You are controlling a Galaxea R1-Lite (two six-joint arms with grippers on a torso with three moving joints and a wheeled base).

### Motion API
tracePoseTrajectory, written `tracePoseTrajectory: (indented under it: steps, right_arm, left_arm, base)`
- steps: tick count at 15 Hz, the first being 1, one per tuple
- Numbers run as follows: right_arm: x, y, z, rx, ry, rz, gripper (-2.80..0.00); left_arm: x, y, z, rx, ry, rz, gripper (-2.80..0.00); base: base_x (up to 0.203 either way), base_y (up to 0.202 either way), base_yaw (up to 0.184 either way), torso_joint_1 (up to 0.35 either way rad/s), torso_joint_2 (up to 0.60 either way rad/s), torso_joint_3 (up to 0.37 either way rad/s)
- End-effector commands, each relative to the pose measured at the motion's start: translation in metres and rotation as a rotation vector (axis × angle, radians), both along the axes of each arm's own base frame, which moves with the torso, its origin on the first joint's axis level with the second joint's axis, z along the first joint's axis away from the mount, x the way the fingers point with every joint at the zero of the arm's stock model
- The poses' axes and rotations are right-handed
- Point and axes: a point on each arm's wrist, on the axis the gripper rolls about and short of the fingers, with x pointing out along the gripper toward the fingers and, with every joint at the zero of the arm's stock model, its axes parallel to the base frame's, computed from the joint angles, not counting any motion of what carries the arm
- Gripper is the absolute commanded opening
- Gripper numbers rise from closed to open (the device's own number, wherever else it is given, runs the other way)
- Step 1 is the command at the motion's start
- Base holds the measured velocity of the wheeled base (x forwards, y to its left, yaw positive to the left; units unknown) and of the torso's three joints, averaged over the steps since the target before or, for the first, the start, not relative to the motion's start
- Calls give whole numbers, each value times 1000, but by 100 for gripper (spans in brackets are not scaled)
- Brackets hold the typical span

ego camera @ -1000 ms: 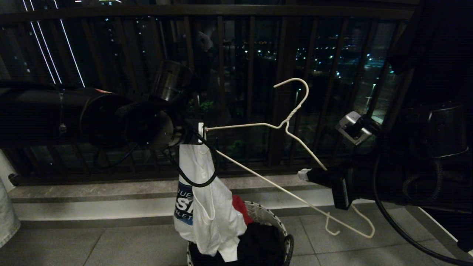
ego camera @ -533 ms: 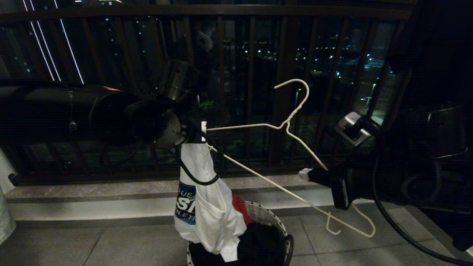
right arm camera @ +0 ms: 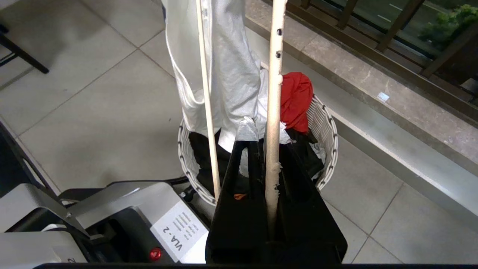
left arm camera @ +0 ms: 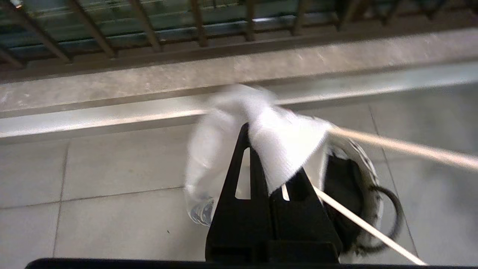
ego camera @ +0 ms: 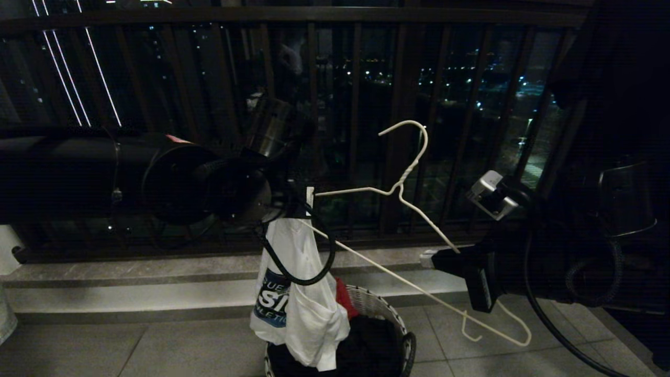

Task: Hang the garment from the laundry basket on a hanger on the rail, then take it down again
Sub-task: Hang the clothes on the clothes rack

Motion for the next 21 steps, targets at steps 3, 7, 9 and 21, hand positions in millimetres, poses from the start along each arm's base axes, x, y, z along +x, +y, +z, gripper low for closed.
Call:
tracePoseTrajectory:
  steps: [3, 7, 9, 21]
  right_arm:
    - [-1, 2, 0, 1, -2, 10, -280]
    - [-3, 3, 1, 4, -3, 19, -280]
    - [-4, 5, 0, 3, -1, 28, -280]
    - [2, 24, 19, 77, -118, 84, -280]
  left_arm:
    - [-21, -16, -2, -22, 21, -86, -280]
    - [-36, -28, 2, -67, 26, -140, -280]
    - [-43, -32, 0, -59, 31, -162, -280]
    - [-50, -18, 46, -19, -104, -260, -280]
  base:
    - [0, 0, 0, 0, 0, 0]
    - [0, 0, 0, 0, 0, 0]
    - [0, 0, 0, 0, 0, 0]
    - [0, 0, 0, 0, 0, 0]
